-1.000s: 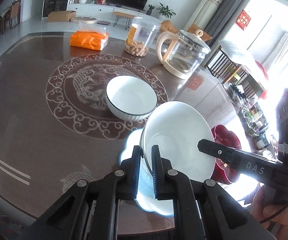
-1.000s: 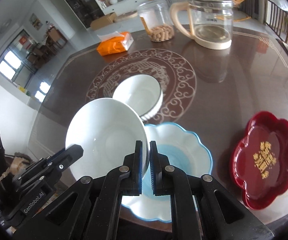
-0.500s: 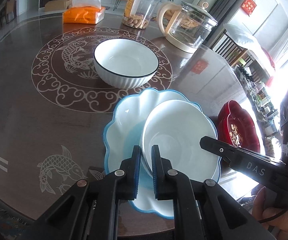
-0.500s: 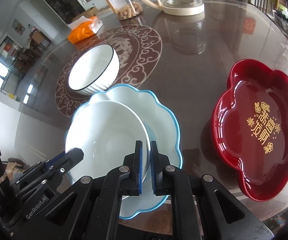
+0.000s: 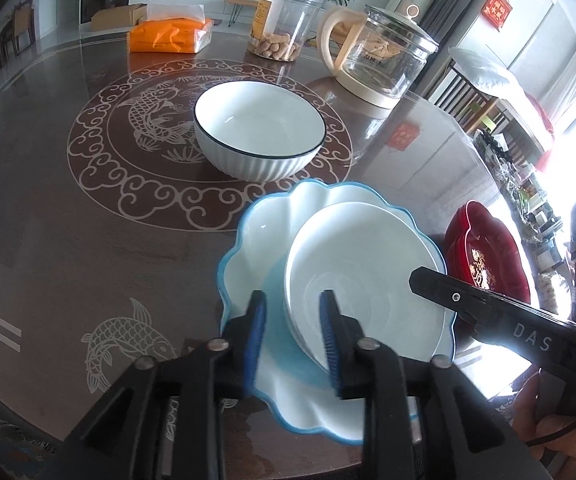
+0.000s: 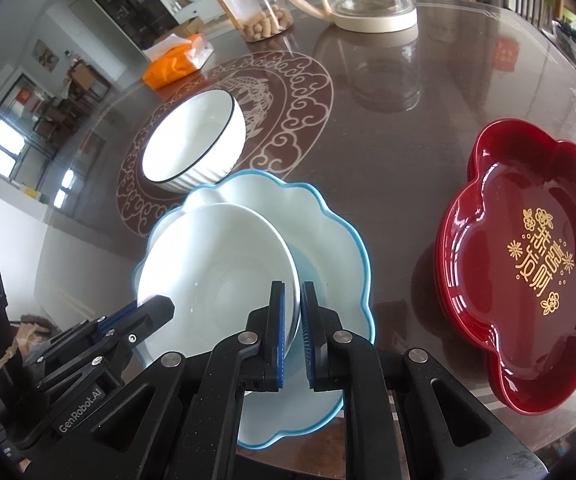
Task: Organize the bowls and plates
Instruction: 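Open both grippers and withdraw them from the nested bowls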
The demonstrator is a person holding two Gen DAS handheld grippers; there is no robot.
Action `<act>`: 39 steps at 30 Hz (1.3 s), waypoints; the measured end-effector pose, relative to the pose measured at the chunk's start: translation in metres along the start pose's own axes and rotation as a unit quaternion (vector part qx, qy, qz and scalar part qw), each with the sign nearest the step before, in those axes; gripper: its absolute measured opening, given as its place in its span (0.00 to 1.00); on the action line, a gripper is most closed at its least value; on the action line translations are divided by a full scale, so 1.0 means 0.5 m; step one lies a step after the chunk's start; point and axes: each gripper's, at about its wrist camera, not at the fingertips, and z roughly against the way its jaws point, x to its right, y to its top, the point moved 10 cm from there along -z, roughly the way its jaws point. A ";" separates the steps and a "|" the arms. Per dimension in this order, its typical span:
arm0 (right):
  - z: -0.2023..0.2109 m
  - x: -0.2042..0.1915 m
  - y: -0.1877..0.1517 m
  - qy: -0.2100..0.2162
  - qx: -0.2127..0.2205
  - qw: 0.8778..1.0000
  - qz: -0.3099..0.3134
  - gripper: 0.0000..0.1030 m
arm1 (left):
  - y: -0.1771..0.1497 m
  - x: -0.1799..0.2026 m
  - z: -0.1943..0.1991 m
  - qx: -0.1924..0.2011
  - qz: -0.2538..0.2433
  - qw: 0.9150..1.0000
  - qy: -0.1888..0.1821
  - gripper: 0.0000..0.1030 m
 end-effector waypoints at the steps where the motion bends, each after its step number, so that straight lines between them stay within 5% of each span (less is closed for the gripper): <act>1: 0.007 -0.001 0.002 0.003 0.010 1.000 0.001 0.22 | 0.005 0.002 0.012 0.017 0.005 1.000 -0.014 0.47; 4: 0.050 -0.005 0.010 -0.002 0.058 0.998 0.010 0.53 | 0.025 -0.005 0.065 0.082 -0.005 0.997 0.010 0.74; 7: 0.104 -0.013 0.011 -0.014 0.110 0.994 0.025 0.56 | 0.038 0.003 0.117 0.133 -0.012 0.991 0.007 0.80; 18: 0.231 0.009 -0.053 -0.089 0.254 0.963 0.014 0.65 | -0.013 0.001 0.180 0.166 -0.011 0.986 0.024 0.88; 29: 0.236 0.023 -0.065 -0.158 0.244 0.956 0.037 0.66 | -0.011 -0.037 0.212 0.179 0.018 0.983 0.042 0.88; 39: 0.238 -0.007 -0.083 -0.177 0.236 0.953 0.063 0.72 | -0.027 -0.030 0.226 0.177 0.014 0.983 0.048 0.88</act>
